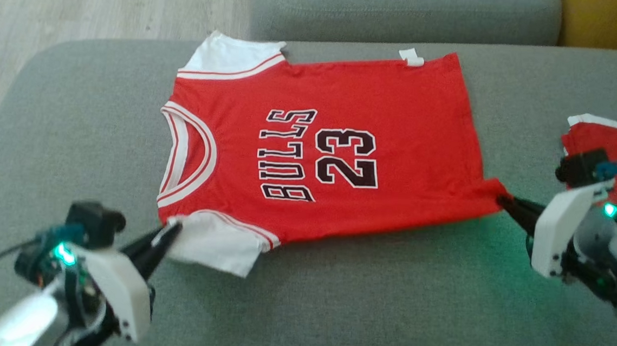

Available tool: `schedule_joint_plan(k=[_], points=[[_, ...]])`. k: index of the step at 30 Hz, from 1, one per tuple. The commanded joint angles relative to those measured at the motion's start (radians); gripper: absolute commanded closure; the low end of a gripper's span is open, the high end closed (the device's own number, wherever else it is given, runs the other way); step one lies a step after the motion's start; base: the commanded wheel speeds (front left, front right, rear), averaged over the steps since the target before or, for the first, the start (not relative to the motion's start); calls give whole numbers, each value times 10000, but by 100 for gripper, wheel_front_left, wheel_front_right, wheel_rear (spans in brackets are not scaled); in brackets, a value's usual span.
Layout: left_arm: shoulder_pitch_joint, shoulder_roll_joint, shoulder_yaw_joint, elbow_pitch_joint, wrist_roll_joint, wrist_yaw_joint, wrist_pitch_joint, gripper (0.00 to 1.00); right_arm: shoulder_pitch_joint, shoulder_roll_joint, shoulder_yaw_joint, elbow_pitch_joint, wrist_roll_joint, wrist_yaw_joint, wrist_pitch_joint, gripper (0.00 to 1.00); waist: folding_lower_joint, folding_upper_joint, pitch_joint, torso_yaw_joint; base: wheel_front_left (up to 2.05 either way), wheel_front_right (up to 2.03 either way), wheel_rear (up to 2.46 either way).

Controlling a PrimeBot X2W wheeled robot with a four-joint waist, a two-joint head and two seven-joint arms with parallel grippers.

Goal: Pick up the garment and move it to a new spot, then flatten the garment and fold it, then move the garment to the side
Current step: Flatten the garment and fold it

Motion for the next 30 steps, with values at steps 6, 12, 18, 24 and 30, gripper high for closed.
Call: schedule_joint_plan(k=[6, 12, 18, 24, 30], points=[[-1907, 58, 663, 753, 121, -346, 386, 100, -906, 363, -338, 483, -18, -9, 298, 100, -1, 0, 550, -135, 0, 0, 0], [-3230, -259, 732, 1983, 254, -582, 482, 100, -1682, 952, -440, 1200, -118, -9, 410, 100, -1, 0, 1039, -317, 0, 0, 0], [-4385, -583, 656, 3174, 488, -831, 413, 100, -2156, 1315, -421, 1807, -282, -9, 230, 100, -1, 0, 1493, -396, 0, 0, 0], [-5470, -832, 522, 4206, 765, -1050, 275, 100, -2579, 1610, -405, 2287, -422, -9, -126, 100, -1, 0, 1905, -507, 0, 0, 0], [-6302, -1101, 275, 5089, 1010, -1207, 160, 100, -2963, 1992, -308, 2732, -549, -9, -409, 100, -1, 0, 2239, -579, 0, 0, 0]])
